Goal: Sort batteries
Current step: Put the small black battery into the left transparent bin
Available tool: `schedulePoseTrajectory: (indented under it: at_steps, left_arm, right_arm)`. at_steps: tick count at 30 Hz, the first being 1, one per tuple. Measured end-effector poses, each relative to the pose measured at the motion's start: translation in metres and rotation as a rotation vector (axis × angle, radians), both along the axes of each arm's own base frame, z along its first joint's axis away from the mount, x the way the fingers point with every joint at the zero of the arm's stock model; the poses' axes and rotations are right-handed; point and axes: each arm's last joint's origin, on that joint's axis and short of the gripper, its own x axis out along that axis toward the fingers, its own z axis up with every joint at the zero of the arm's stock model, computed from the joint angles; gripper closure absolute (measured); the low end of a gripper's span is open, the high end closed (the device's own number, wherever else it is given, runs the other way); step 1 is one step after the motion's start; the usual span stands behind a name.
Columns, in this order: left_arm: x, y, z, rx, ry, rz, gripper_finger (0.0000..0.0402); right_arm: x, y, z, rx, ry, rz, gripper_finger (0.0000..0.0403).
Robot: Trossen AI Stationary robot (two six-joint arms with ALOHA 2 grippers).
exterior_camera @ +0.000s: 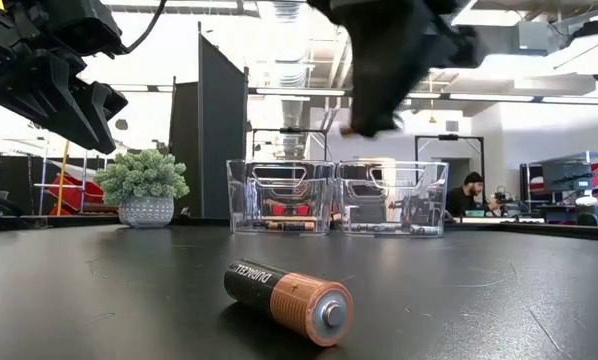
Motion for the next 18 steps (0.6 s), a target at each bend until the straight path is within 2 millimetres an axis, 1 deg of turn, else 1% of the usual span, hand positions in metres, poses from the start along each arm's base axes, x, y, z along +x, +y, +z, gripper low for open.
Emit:
schedulePoseTrajectory:
  at_steps: [2, 5, 12, 15, 18]
  left_arm:
    - [0.0, 0.0, 0.0, 0.0, 0.0, 0.0, 0.0303]
    - [0.0, 0.0, 0.0, -0.001, -0.001, 0.0, 0.0303]
    - [0.0, 0.0, 0.0, -0.011, -0.004, 0.011, 0.0303]
    - [0.0, 0.0, 0.0, -0.005, -0.006, 0.013, 0.0303]
    - [0.0, 0.0, 0.0, -0.007, -0.006, 0.014, 0.0303]
  right_arm:
    - [-0.002, -0.012, 0.015, -0.046, -0.027, 0.026, 0.0373]
    - [-0.004, -0.033, 0.042, -0.093, -0.081, 0.077, 0.0371]
    - [-0.011, -0.097, 0.098, -0.183, -0.189, 0.183, 0.0373]
    - [-0.014, -0.124, 0.116, -0.234, -0.239, 0.203, 0.0372]
    - [-0.012, -0.15, 0.125, -0.297, -0.268, 0.227, 0.0372]
